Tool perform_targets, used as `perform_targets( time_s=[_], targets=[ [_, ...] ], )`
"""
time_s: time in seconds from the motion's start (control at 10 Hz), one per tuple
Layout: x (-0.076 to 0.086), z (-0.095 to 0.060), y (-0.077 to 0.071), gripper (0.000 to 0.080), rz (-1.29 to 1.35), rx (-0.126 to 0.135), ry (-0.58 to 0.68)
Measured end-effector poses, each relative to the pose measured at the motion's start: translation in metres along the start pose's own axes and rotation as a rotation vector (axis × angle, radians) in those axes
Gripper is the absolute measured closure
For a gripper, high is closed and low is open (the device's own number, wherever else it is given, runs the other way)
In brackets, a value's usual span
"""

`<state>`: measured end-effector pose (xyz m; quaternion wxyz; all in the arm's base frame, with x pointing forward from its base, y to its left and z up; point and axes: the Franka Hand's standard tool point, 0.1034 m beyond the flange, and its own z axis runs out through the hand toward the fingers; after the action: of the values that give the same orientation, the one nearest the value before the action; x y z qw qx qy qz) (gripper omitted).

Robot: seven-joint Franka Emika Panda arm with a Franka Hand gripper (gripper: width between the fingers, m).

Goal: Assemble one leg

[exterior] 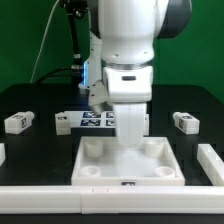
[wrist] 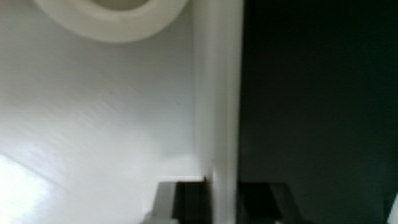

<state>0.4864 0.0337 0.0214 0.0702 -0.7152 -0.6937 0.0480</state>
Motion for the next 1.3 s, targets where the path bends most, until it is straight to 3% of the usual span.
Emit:
perform_targets(
  time_s=[0.2,0.5,0.8,1.3],
  targets=[
    [0.022,-0.003,0.006,0.0736,-0.026,-0.005,0.005],
    [0.038,-0.001,0.012,0.0736,-0.037,0.000,0.016],
    [0.037,-0.002,0.013,0.0736,-0.028,0.048,0.010],
    [0.044,-0.010,0.013,0.0736,0.055,0.098,-0.007]
  ],
)
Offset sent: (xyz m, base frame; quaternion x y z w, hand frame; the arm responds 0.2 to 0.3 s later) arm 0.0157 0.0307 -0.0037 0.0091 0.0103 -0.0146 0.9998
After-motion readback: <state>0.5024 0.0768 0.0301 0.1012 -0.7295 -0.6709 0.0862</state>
